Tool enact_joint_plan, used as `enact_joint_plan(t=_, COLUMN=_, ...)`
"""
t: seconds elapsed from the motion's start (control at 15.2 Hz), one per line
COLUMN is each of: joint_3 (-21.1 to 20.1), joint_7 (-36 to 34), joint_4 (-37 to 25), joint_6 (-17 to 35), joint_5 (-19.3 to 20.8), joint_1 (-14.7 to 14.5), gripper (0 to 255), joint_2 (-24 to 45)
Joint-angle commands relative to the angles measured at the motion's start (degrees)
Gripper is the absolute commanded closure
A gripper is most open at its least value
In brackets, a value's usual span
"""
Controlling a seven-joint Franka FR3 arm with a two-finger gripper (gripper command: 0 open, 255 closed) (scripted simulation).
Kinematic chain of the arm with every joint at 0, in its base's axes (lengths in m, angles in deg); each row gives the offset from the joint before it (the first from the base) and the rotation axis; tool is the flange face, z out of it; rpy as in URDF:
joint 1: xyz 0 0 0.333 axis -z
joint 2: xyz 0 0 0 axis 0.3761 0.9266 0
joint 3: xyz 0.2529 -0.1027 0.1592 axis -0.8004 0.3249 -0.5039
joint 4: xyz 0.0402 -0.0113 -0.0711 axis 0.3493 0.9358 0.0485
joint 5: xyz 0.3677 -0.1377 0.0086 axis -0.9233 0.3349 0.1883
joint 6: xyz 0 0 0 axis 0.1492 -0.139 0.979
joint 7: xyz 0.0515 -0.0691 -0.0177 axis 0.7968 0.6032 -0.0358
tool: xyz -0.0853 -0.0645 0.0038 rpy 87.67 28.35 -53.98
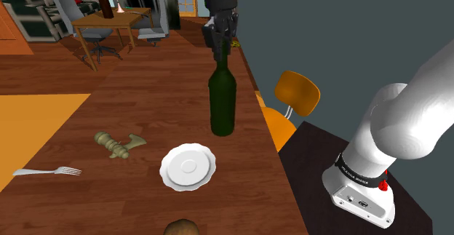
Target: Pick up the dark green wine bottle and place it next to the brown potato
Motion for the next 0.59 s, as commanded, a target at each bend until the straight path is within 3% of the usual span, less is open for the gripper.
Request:
enact_joint_plan(t=0.0, joint_3=-2.1, joint_7=-3.4, joint_4=-1.6, joint_6=-0.2, joint_5=-0.2, joint_1=-1.1, gripper=255, joint_2=1.5)
enact_joint_plan(t=0.53, joint_3=-9.8, joint_7=-15.9, joint_4=-11.3, joint_6=-1.6, joint_5=1.7, joint_1=-5.4, gripper=255, joint_2=10.5)
